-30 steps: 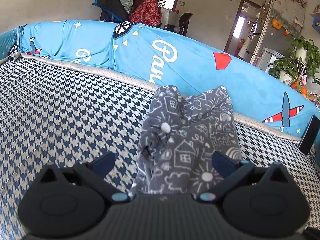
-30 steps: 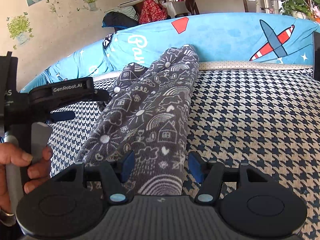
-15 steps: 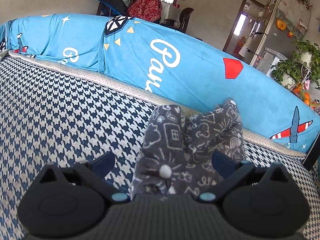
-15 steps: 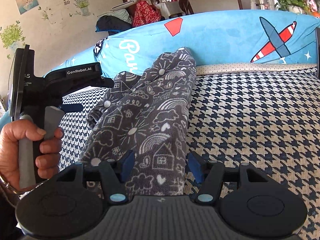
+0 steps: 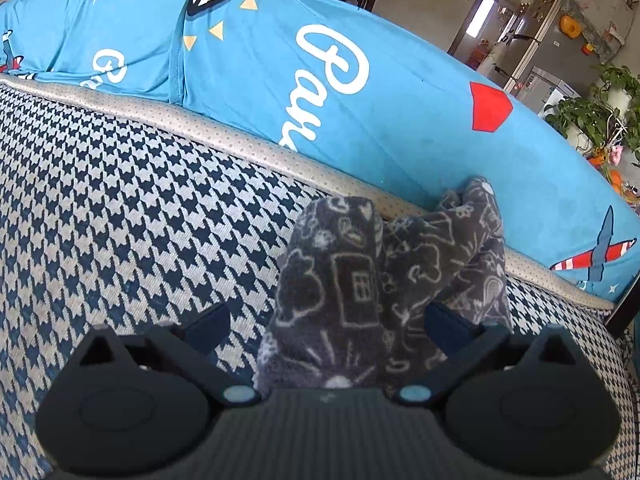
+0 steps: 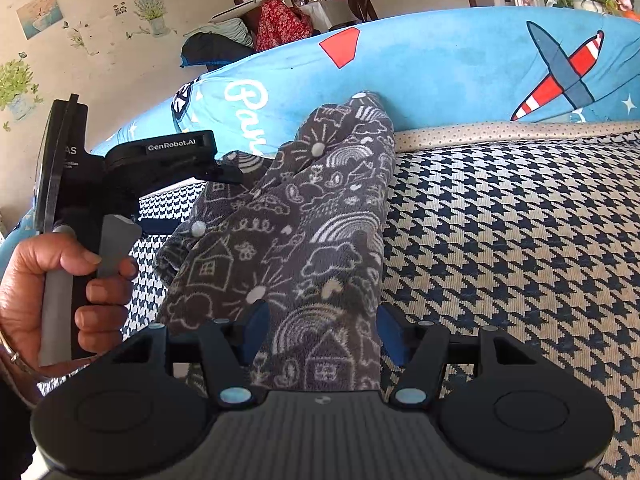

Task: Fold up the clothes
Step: 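Lift the strip end with the right tool and fold it toward the collar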

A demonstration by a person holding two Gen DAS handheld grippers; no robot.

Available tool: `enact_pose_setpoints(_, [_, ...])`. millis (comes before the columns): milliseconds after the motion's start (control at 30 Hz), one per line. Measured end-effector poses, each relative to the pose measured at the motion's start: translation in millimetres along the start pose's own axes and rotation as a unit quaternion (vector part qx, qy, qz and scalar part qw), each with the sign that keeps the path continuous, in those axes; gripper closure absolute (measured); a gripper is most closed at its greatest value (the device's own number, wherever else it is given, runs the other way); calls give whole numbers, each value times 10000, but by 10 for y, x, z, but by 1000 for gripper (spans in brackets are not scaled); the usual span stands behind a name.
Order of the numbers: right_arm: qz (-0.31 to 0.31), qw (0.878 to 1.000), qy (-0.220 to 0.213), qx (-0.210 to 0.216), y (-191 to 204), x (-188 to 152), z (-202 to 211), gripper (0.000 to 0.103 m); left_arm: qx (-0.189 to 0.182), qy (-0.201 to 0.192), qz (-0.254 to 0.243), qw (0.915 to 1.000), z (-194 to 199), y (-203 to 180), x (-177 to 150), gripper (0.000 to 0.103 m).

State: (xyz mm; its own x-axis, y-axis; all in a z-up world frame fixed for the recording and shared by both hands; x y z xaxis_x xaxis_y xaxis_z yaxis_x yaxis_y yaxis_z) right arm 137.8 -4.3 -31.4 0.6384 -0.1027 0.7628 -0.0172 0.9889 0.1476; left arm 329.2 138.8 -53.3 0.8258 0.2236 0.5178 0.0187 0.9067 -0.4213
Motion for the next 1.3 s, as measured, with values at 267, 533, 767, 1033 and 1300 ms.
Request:
enact_pose_setpoints(267, [-102, 9999, -34, -45, -59, 96, -181, 44, 453, 14, 857, 9953, -184, 523, 59, 0])
enact_pose_setpoints(533, [-435, 9989, -140, -55, -314, 227, -366, 44, 518, -133, 1169, 9917, -177, 705, 46, 0])
enact_pose_setpoints(767, [-786, 9960, -306, 300, -528, 357, -537, 44, 904, -310, 857, 9917, -141, 735, 37, 0])
enact_pose_setpoints(1033, [-1262, 9878, -462, 788, -760, 490, -743, 44, 961, -338, 711, 9923, -133, 754, -2, 0])
enact_pose_setpoints(1300, [-1375, 9845, -449, 990, -832, 557, -982, 44, 981, -331, 588, 9929, -129, 750, -25, 0])
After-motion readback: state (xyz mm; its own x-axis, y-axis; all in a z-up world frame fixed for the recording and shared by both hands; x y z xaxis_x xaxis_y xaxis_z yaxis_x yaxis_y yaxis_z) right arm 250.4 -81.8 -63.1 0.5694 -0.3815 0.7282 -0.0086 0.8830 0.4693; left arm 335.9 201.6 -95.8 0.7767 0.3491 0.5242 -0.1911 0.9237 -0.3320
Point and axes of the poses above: each gripper's, at about its wrist camera, not at the fingertips, and z roughly against the way its jaws point, y to its left, x to its top, the point moved 9 cm from there along -z, roughly the way its jaws point, and after that the axes turned 13 degrees about z, right-handed, at the moved point
